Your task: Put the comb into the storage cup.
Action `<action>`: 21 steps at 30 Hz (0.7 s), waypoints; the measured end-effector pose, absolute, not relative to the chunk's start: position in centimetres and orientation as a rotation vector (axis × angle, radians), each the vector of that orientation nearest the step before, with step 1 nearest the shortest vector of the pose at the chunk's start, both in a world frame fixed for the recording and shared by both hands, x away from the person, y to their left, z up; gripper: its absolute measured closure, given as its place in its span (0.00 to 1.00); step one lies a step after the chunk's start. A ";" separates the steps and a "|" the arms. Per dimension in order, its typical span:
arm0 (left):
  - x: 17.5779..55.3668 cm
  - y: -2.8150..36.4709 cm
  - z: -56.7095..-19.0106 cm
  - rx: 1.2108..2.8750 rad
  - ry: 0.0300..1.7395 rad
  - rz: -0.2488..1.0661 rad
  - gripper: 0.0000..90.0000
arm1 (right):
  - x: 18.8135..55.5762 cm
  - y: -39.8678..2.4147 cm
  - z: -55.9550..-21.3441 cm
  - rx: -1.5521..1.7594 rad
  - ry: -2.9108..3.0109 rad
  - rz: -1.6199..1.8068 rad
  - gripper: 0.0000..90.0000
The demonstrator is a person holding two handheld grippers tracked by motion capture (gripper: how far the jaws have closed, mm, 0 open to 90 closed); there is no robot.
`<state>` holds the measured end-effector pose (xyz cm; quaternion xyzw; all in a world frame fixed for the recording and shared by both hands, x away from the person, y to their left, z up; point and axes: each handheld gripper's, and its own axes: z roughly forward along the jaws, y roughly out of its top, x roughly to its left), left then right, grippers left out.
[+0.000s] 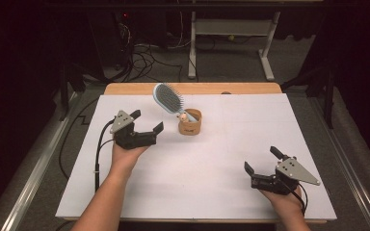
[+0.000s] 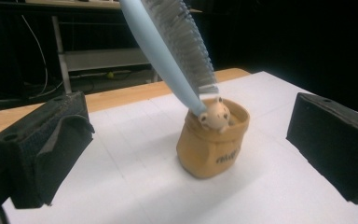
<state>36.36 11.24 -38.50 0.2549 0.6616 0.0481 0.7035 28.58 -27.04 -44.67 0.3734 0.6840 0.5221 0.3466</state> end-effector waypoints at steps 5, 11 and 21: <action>34.3 12.6 -39.1 0.562 1.461 0.099 0.01 | 28.5 -27.1 -44.6 0.968 1.773 1.355 0.00; 31.9 13.7 -39.9 0.570 1.458 0.100 0.01 | 28.4 -27.2 -44.6 0.966 1.770 1.357 0.00; 28.6 16.8 -41.5 0.568 1.448 0.133 0.01 | 28.3 -27.2 -44.6 0.970 1.766 1.358 0.00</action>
